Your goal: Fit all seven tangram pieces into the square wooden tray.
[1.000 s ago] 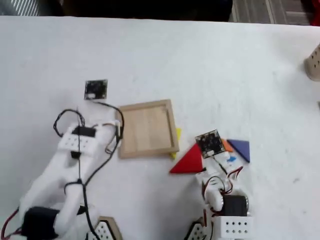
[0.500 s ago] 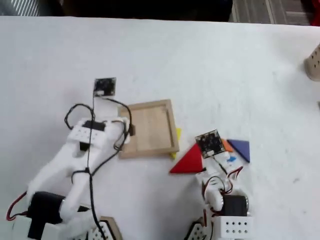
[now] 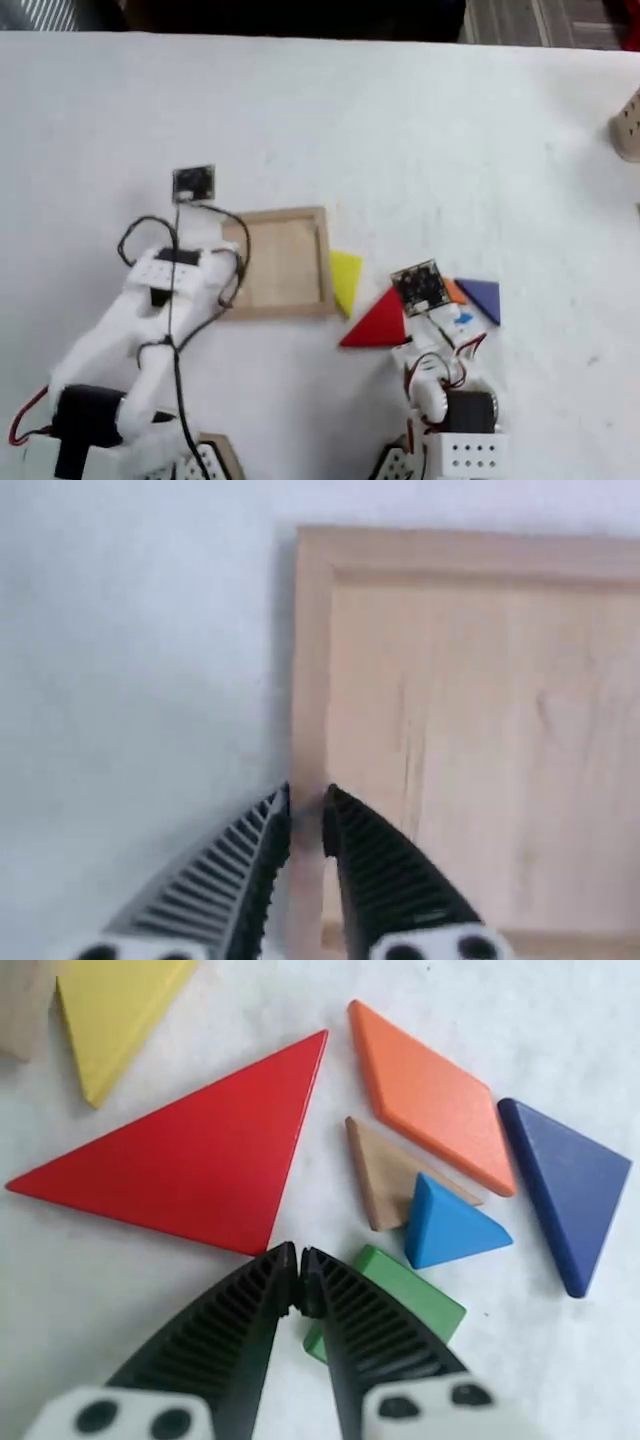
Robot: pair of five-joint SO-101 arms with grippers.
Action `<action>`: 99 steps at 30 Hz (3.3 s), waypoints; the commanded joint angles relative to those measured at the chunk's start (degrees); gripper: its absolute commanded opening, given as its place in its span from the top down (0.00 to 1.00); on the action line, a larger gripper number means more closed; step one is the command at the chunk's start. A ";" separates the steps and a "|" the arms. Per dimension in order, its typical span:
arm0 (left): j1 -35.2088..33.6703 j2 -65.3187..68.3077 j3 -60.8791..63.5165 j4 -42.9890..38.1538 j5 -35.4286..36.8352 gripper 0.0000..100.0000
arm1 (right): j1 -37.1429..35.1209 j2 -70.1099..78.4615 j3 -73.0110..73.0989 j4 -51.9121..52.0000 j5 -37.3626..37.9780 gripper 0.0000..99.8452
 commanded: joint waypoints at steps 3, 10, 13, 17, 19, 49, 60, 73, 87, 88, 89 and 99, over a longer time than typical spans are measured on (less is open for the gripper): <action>-1.45 -0.48 0.09 3.08 -3.08 0.98 | 0.48 -0.66 0.44 -0.04 -0.26 0.98; -9.45 -0.48 -0.26 7.47 -3.08 0.98 | 0.48 -0.66 0.44 -0.04 -0.18 0.98; -11.12 -0.48 -0.26 8.97 -3.16 0.98 | 0.40 -0.66 0.44 -0.04 -0.09 0.98; -10.86 -0.57 -1.23 11.08 -9.14 0.98 | 0.04 -0.66 0.44 -0.04 -0.26 0.98; -9.54 -0.57 -2.11 12.13 -13.19 0.98 | -0.04 -0.75 0.44 -0.13 -0.26 0.98; -5.23 -1.98 -4.57 16.00 -11.78 0.76 | -7.16 -0.04 -10.20 -14.02 -6.24 0.91; -8.40 -29.67 9.85 11.08 -11.52 0.78 | -15.60 31.43 -26.11 -19.65 -11.43 0.93; -13.14 -28.18 8.88 9.58 -11.43 0.78 | -22.37 67.21 -40.62 -26.07 -34.64 0.70; -13.14 -7.34 -3.08 9.93 -11.60 0.78 | -26.15 84.44 -40.70 -43.82 -36.75 0.67; -13.14 -7.34 -3.08 9.93 -11.60 0.78 | -25.98 85.49 -40.97 -44.35 -36.66 0.68; -13.14 -7.34 -3.08 9.93 -11.60 0.78 | -25.89 86.73 -41.85 -44.35 -36.57 0.68; -13.23 -7.34 -2.99 10.02 -11.60 0.78 | -26.07 89.01 -45.10 -38.20 -30.68 0.75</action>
